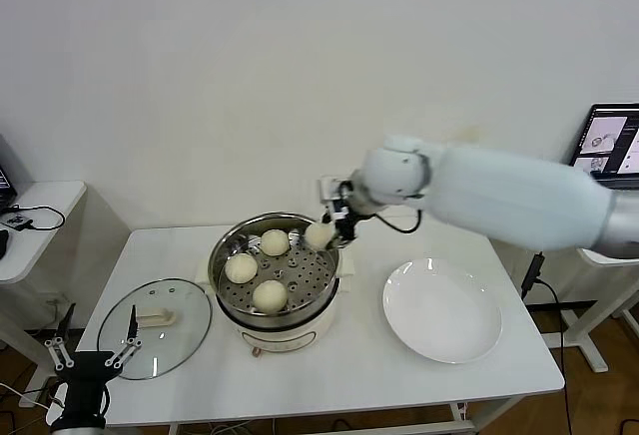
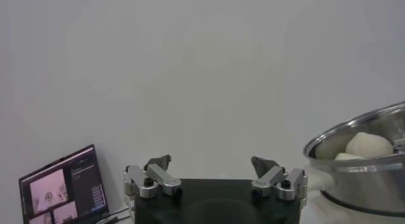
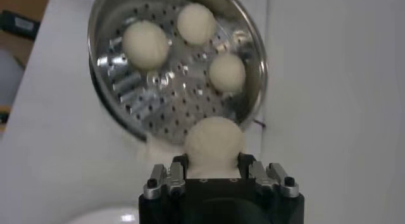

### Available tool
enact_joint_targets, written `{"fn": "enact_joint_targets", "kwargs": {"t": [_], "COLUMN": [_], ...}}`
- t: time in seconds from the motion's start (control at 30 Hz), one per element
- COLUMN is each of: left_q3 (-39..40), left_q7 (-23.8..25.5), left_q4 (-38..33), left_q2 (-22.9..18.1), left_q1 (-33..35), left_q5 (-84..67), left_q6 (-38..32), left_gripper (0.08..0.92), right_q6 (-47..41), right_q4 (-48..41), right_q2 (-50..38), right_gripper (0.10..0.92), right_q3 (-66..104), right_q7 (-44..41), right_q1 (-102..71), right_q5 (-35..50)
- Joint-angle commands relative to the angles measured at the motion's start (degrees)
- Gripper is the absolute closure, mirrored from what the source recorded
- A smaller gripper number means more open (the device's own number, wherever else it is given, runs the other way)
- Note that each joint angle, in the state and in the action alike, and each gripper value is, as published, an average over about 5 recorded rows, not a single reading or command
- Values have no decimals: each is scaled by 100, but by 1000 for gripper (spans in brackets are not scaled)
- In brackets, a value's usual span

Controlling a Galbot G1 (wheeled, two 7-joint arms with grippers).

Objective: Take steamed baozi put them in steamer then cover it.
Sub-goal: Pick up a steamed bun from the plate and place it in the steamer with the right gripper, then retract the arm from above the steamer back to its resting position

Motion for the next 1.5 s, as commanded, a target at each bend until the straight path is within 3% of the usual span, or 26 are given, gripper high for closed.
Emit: {"fn": "enact_joint_targets", "kwargs": {"t": [0.03, 0.4, 0.77, 0.97, 1.17, 1.3, 1.5], "left_q3": [-11, -82, -71, -83, -77, -57, -20], "left_q7": [-9, -11, -10, -11, -9, -7, -4], "left_q4": [24, 85, 93, 78, 102, 138, 232], "left_q2": [-26, 14, 0, -14, -13, -12, -5], "left_q1": [14, -16, -25, -8, -23, -51, -128], "left_q5": [-4, -37, -34, -37, -41, -34, -3], "left_q6": [-16, -21, -20, -20, -20, -20, -11], "left_gripper": [177, 177, 177, 177, 177, 177, 177], "right_q6": [-526, -526, -525, -528, -530, -502, 209], "right_q4": [-754, -1148, -1135, -891, -161, 525, 1498], "right_q2": [1264, 1263, 1188, 990, 224, -598, -1784], "right_gripper": [516, 516, 510, 392, 240, 205, 202], "right_q3": [-158, -137, -44, 110, 600, 1094, 2264], "right_q7": [591, 467, 454, 392, 272, 726, 2665], "right_q1": [-643, -960, -1020, -909, -768, -964, -2360], "right_q5": [210, -447, -533, -519, -486, -130, 627]}}
